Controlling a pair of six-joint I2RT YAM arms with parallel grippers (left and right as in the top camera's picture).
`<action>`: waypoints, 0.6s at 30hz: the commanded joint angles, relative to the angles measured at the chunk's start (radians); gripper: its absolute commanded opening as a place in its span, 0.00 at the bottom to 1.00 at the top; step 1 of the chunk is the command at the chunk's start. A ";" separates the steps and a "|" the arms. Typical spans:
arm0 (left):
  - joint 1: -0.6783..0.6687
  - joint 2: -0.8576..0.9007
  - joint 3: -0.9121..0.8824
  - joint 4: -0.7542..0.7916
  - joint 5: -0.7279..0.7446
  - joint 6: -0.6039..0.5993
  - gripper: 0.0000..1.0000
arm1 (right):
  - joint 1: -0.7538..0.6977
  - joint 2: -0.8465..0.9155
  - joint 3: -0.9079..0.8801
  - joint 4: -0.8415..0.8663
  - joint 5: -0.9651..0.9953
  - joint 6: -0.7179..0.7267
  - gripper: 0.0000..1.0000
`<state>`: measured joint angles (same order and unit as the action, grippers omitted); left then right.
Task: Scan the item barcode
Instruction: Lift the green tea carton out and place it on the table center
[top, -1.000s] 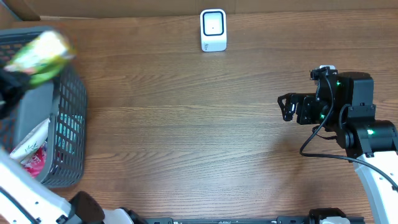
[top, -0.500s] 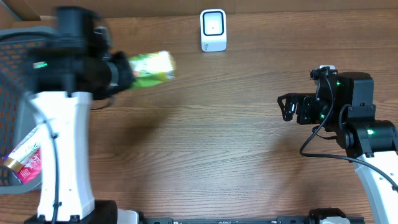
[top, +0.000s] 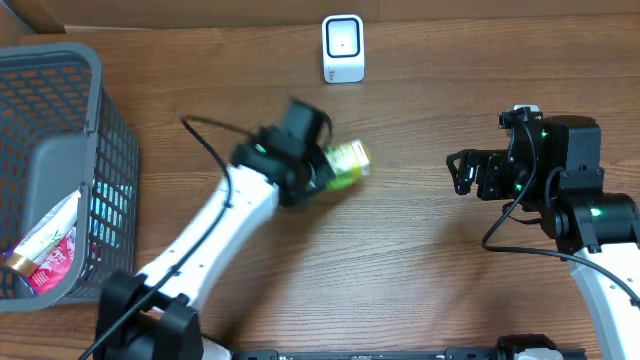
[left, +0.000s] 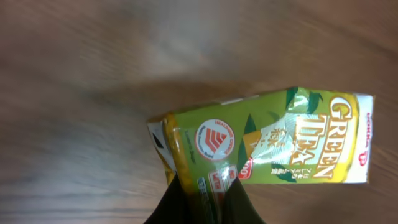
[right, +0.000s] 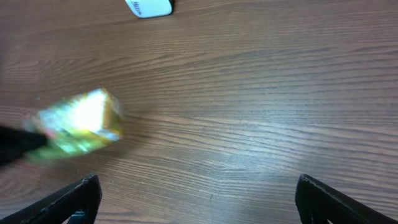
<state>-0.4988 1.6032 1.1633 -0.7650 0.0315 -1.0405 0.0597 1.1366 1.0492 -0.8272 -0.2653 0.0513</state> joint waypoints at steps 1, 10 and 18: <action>-0.038 -0.021 -0.093 0.060 -0.058 -0.279 0.04 | 0.005 -0.001 0.031 0.006 -0.006 -0.007 1.00; -0.074 -0.021 -0.161 0.068 -0.058 -0.503 0.13 | 0.005 -0.001 0.031 0.006 -0.006 -0.007 1.00; -0.079 -0.022 -0.137 0.203 -0.039 -0.127 0.50 | 0.005 -0.001 0.031 0.006 -0.006 -0.007 1.00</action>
<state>-0.5697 1.6035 0.9981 -0.5785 -0.0048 -1.3376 0.0597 1.1366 1.0492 -0.8276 -0.2657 0.0513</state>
